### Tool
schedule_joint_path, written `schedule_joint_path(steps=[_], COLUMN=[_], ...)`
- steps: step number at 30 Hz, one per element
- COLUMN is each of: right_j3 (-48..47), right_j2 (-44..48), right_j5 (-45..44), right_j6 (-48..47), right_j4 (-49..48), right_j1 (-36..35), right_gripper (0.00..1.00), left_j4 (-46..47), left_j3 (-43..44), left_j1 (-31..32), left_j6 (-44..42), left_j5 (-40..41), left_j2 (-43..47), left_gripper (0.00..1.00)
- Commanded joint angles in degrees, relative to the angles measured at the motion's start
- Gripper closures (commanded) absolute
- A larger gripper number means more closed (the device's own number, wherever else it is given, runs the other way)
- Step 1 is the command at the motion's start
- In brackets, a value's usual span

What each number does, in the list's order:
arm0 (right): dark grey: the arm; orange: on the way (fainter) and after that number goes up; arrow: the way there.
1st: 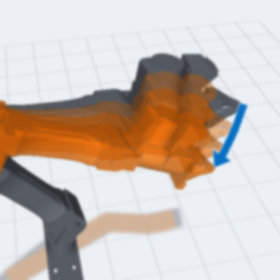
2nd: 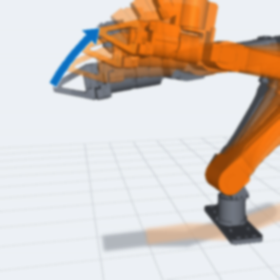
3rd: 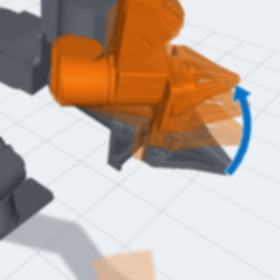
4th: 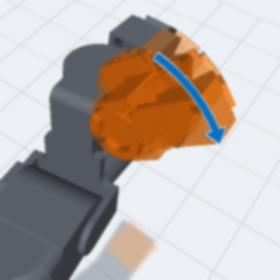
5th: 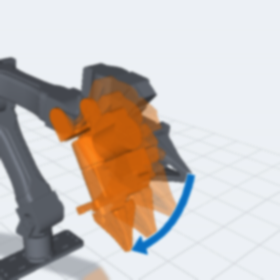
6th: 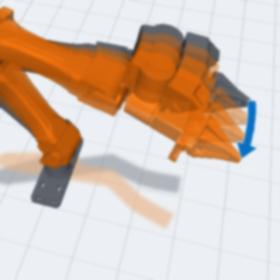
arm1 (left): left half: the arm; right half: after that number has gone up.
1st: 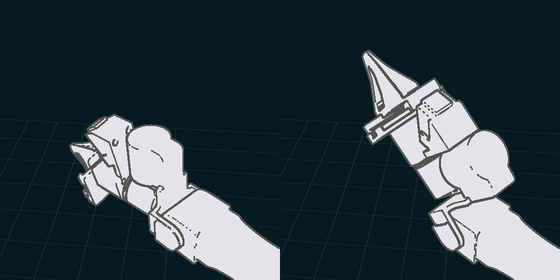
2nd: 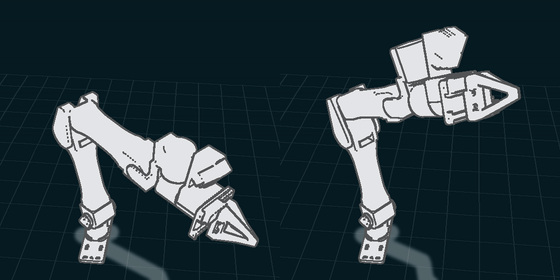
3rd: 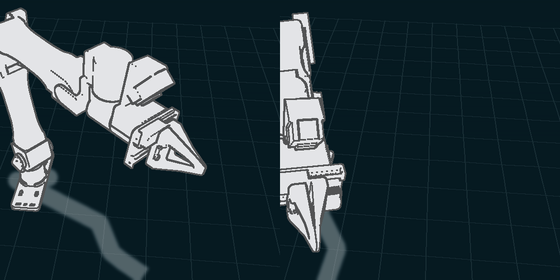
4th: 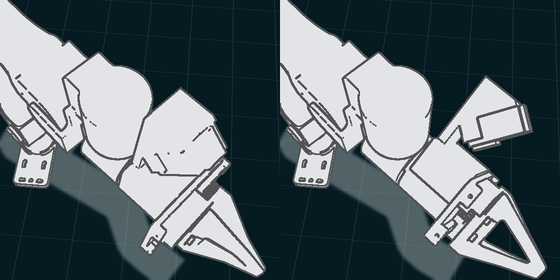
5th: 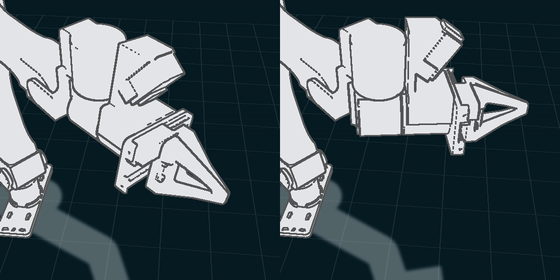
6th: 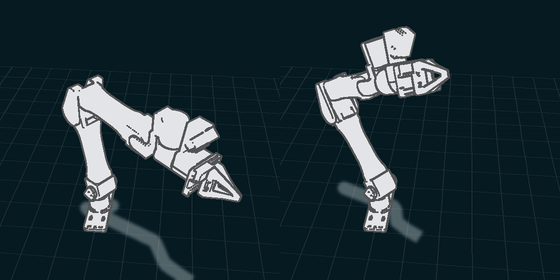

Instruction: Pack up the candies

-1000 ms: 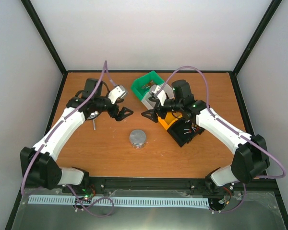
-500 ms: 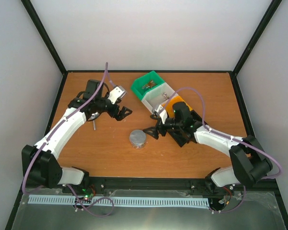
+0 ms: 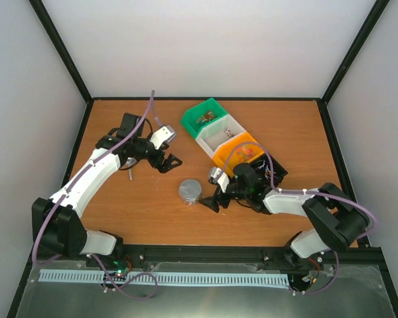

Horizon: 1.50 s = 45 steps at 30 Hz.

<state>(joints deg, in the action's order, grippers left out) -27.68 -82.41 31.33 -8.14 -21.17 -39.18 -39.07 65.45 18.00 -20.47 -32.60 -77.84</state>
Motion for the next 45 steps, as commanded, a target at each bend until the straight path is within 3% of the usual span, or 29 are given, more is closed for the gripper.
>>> schedule_joint_path(steps=[1, 8, 16, 24, 36, 45], right_j3=[1.4, 3.4, 0.8, -0.8, -2.5, -2.8], right_j2=[-4.9, -11.6, -19.9, -25.3, -28.7, -27.8], right_j5=[-4.6, -3.0, -3.6, -5.5, -4.7, -3.0], right_j6=[-2.8, -7.0, -5.7, -5.6, -7.0, -5.8], right_j4=[-8.8, -18.9, -25.0, -28.9, -31.0, -29.7], right_j1=[-2.7, -4.4, -6.5, -7.6, -7.6, -7.6], right_gripper=[0.00, 0.00, 0.00, 0.00, 0.11, 0.25], left_j4=[-3.7, -4.5, -4.9, -4.8, -3.7, 2.3], left_j3=[0.9, -3.0, -6.7, -9.6, -18.8, -23.1], left_j1=[-0.2, 0.2, 6.6, 7.0, 7.9, 13.5], left_j6=[-4.8, -9.8, -14.9, -18.4, -25.8, -29.0], left_j5=[-2.6, -3.1, 2.0, 0.4, -4.5, 1.7], left_j2=[0.4, 3.4, 4.9, 7.6, 11.5, 10.4], left_gripper=[0.00, 0.00, 0.03, 0.05, 0.28, 0.39])
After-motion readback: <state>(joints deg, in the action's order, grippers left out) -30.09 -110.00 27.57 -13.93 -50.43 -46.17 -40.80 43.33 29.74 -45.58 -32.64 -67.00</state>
